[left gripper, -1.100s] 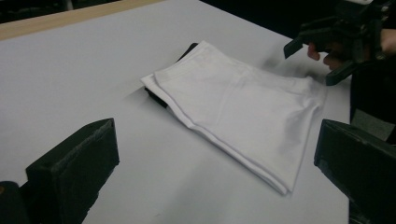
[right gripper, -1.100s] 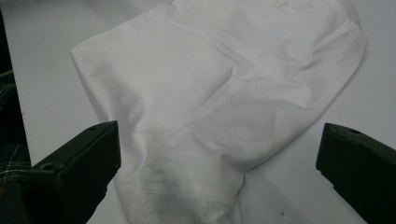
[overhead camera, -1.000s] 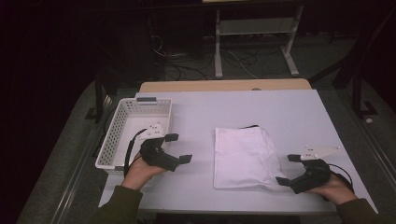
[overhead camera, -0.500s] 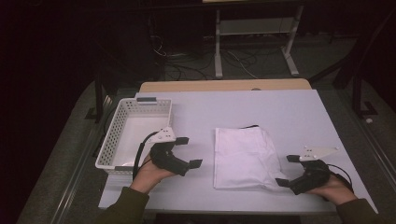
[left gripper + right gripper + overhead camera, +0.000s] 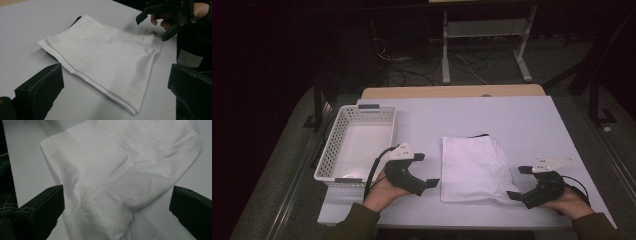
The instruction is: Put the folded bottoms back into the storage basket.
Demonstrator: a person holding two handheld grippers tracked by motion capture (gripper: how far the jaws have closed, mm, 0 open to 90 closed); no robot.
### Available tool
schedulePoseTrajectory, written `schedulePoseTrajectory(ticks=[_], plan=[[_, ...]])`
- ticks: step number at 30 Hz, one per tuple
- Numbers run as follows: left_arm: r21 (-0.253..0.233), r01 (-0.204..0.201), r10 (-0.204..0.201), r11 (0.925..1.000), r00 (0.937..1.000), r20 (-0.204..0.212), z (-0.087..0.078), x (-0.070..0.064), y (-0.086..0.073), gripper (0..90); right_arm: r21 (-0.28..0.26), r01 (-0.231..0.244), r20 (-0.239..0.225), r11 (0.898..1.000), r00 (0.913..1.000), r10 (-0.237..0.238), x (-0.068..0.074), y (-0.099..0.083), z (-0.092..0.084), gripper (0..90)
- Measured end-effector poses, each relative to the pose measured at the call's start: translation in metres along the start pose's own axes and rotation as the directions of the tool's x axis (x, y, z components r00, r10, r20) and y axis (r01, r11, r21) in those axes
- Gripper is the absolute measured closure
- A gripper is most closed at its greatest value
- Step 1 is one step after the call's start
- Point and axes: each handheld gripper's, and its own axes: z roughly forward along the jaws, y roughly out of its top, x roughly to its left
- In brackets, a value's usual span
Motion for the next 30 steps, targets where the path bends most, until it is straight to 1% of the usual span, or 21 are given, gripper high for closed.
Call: schedulePoseTrajectory(ticks=[2, 5, 6, 7, 9, 10, 12, 13, 14, 16, 17, 18, 19, 22, 25, 30], plan=[[0.008, -0.001, 0.001, 1.0, 1.0, 0.002, 0.004, -0.001, -0.002, 0.0, 0.001, -0.001, -0.001, 1.0, 1.0, 0.001, 0.0, 0.0, 0.0, 0.0], [0.039, -0.006, 0.006, 0.9992, 1.0, 0.007, 0.013, -0.003, -0.005, 0.0, 0.004, 0.0, -0.001, 1.0, 1.0, 0.0, 0.0, 0.0, 0.0, 0.0], [0.039, -0.006, 0.006, 0.9992, 1.0, 0.007, 0.013, -0.003, -0.005, 0.0, 0.004, 0.0, -0.001, 1.0, 1.0, 0.0, 0.0, 0.0, 0.0, 0.0], [0.051, -0.006, 0.006, 0.9987, 1.0, 0.004, 0.018, -0.003, -0.007, 0.0, 0.003, 0.005, -0.001, 1.0, 1.0, -0.005, 0.0, 0.0, 0.0, 0.0], [0.056, -0.003, 0.003, 0.9984, 1.0, 0.005, 0.021, -0.004, -0.009, 0.0, 0.001, 0.007, -0.001, 1.0, 1.0, -0.007, 0.0, 0.0, 0.0, 0.0], [0.072, -0.004, 0.005, 0.9974, 1.0, -0.002, 0.027, -0.004, -0.012, 0.0, 0.002, 0.009, -0.001, 1.0, 1.0, -0.009, 0.0, 0.0, 0.0, 0.0], [0.096, -0.007, 0.007, 0.9954, 1.0, -0.001, 0.033, -0.004, -0.014, 0.0, 0.001, 0.009, -0.004, 1.0, 0.9999, -0.009, 0.0, 0.0, 0.0, 0.0], [0.096, -0.007, 0.007, 0.9954, 1.0, -0.001, 0.033, -0.004, -0.014, 0.0, 0.002, 0.008, -0.004, 1.0, 1.0, -0.008, 0.0, 0.0, 0.0, 0.0], [0.112, -0.008, 0.008, 0.9936, 1.0, 0.0, 0.038, -0.004, -0.016, 0.0, 0.003, 0.006, -0.005, 1.0, 1.0, -0.006, 0.0, 0.0, 0.0, 0.0], [0.117, -0.006, 0.006, 0.9931, 1.0, 0.001, 0.041, -0.005, -0.017, 0.0, 0.003, 0.007, -0.006, 1.0, 1.0, -0.007, 0.0, 0.0, 0.001, 0.0], [0.134, -0.01, 0.01, 0.991, 0.9999, -0.001, 0.045, -0.005, -0.018, 0.0, 0.005, 0.006, -0.006, 1.0, 1.0, -0.006, 0.0, 0.0, 0.001, 0.0], [0.134, -0.01, 0.01, 0.991, 0.9999, -0.001, 0.045, -0.005, -0.018, 0.0, 0.005, 0.006, -0.006, 1.0, 1.0, -0.006, 0.0, 0.0, 0.001, 0.0], [0.143, -0.013, 0.014, 0.9897, 0.9999, -0.004, 0.049, -0.005, -0.018, 0.0, 0.006, 0.006, -0.004, 1.0, 1.0, -0.006, 0.0, -0.001, 0.001, 0.0], [0.144, -0.01, 0.012, 0.9895, 0.9999, -0.012, 0.053, -0.005, -0.019, 0.0, 0.005, 0.005, -0.003, 1.0, 1.0, -0.005, 0.0, 0.0, 0.0, 0.0], [0.156, -0.01, 0.016, 0.9877, 0.9992, -0.038, 0.061, -0.003, -0.018, 0.0, 0.007, 0.007, -0.005, 1.0, 1.0, -0.006, 0.0, 0.0, 0.001, 0.0], [0.148, -0.005, 0.012, 0.989, 0.9988, -0.047, 0.065, -0.001, -0.017, 0.0, 0.008, 0.008, -0.006, 1.0, 1.0, -0.008, 0.0, 0.0, 0.001, 0.0]])
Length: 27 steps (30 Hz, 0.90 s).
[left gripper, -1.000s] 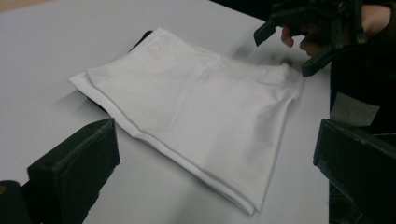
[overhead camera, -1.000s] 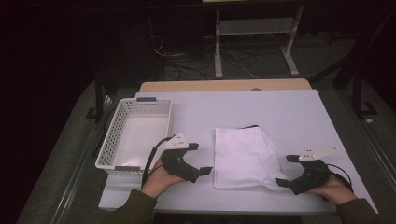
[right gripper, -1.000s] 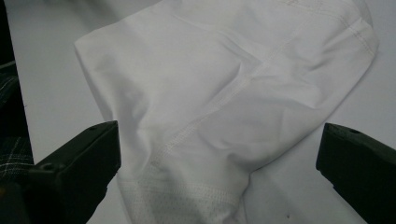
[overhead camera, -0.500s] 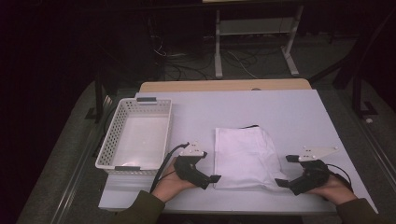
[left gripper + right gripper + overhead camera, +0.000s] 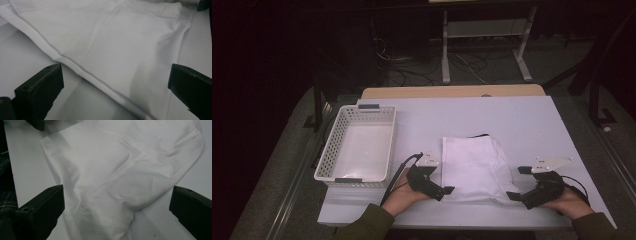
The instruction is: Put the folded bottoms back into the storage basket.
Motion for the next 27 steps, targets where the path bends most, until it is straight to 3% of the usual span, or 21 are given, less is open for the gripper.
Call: schedulePoseTrajectory(ticks=[8, 27], plan=[[0.0, 0.012, -0.012, 0.9999, 0.9996, -0.026, 0.011, 0.006, 0.005, 0.0, 0.003, 0.004, -0.004, 1.0, 1.0, -0.004, 0.001, 0.0, 0.001, 0.0], [-0.028, 0.039, -0.04, 0.9989, 0.9967, -0.071, 0.018, 0.027, 0.019, 0.0, 0.001, 0.002, -0.009, 1.0, 1.0, -0.002, 0.0, 0.0, 0.001, 0.0]])
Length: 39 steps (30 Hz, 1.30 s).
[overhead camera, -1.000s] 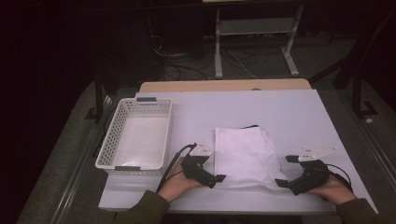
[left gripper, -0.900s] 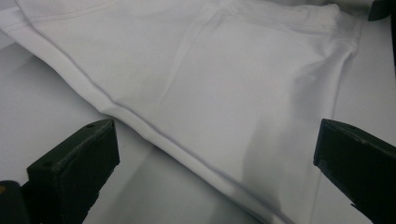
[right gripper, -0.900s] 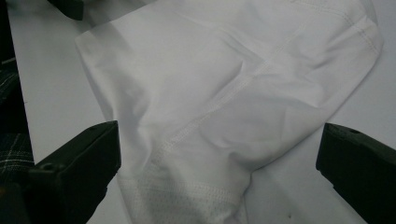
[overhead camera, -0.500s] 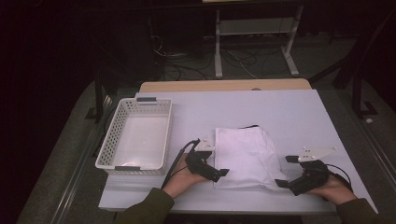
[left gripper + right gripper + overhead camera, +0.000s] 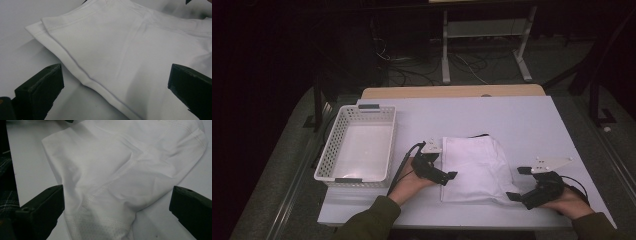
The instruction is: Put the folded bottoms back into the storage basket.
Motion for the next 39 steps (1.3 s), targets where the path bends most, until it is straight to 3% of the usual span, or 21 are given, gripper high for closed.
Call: schedulePoseTrajectory(ticks=[11, 25, 39], plan=[[-0.017, 0.017, -0.017, 0.9997, 0.9993, -0.033, 0.005, 0.013, 0.009, 0.2, -0.001, -0.001, -0.001, 1.0, 1.0, 0.001, 0.0, 0.0, 0.0, 0.0], [-0.034, 0.039, -0.042, 0.9987, 0.9958, -0.081, 0.009, 0.024, 0.019, 13.9, 0.001, 0.0, 0.001, 1.0, 1.0, 0.0, 0.0, 0.0, 0.0, 0.0], [-0.007, 0.064, -0.065, 0.9979, 0.9904, -0.122, 0.022, 0.039, 0.031, 22.5, -0.001, 0.002, -0.001, 1.0, 1.0, -0.002, 0.0, 0.0, -0.001, 0.0]])
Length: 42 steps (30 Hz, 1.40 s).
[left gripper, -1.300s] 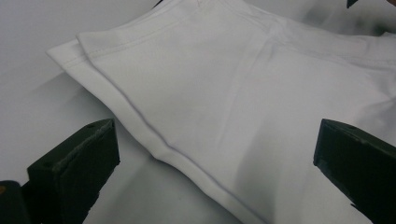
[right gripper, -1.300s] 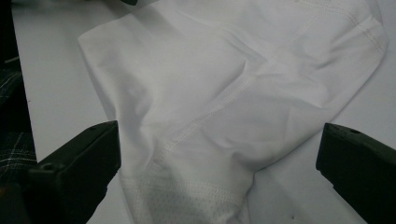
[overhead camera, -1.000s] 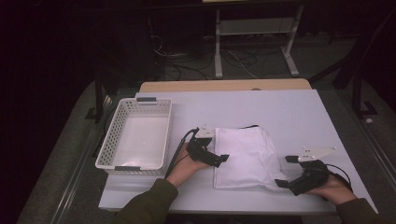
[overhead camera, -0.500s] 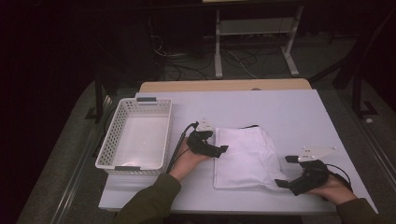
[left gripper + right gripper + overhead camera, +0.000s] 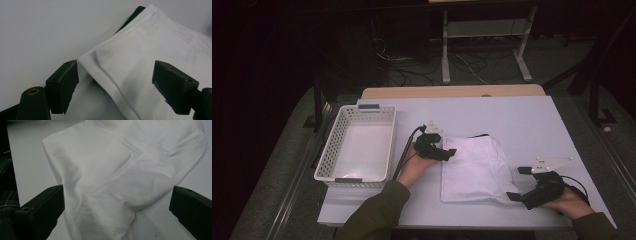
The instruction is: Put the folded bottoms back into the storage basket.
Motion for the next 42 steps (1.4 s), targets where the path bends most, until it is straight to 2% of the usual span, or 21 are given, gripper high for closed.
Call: schedulePoseTrajectory(ticks=[4, 13, 19, 24, 32, 34, 38, 42], plan=[[0.008, 0.005, -0.005, 1.0, 1.0, -0.006, 0.007, 0.003, 0.002, 27.3, 0.0, 0.001, -0.001, 1.0, 1.0, -0.001, 0.0, 0.0, 0.0, 0.0], [0.028, 0.014, -0.014, 0.9995, 0.9998, -0.015, 0.02, 0.008, 0.005, 28.5, -0.001, 0.002, -0.002, 1.0, 1.0, -0.002, 0.0, 0.0, 0.0, 0.0], [0.059, 0.001, 0.0, 0.9982, 0.9998, -0.019, 0.027, 0.007, 0.004, 30.5, -0.001, 0.001, -0.003, 1.0, 1.0, -0.001, 0.0, 0.0, 0.0, 0.0], [0.067, -0.017, 0.018, 0.9976, 0.9997, -0.014, 0.028, 0.004, 0.006, 34.2, 0.001, 0.001, -0.003, 1.0, 1.0, -0.001, 0.0, 0.0, 0.0, 0.0], [0.085, -0.041, 0.04, 0.9955, 0.999, 0.023, 0.029, 0.0, 0.009, 51.0, 0.001, 0.002, -0.004, 1.0, 1.0, -0.002, 0.0, 0.0, 0.0, 0.0], [0.085, -0.047, 0.044, 0.9952, 0.9981, 0.042, 0.028, 0.0, 0.009, 53.8, 0.001, 0.001, -0.004, 1.0, 1.0, -0.001, 0.0, 0.0, 0.0, 0.0], [0.096, -0.044, 0.037, 0.9945, 0.9971, 0.066, 0.029, -0.003, 0.01, 64.0, 0.001, 0.002, -0.004, 1.0, 1.0, -0.002, 0.0, 0.0, 0.001, 0.0], [0.1, -0.036, 0.029, 0.9944, 0.9971, 0.071, 0.028, -0.005, 0.011, 70.1, 0.0, -0.004, -0.007, 1.0, 1.0, 0.004, 0.001, 0.0, 0.0, 0.0]])
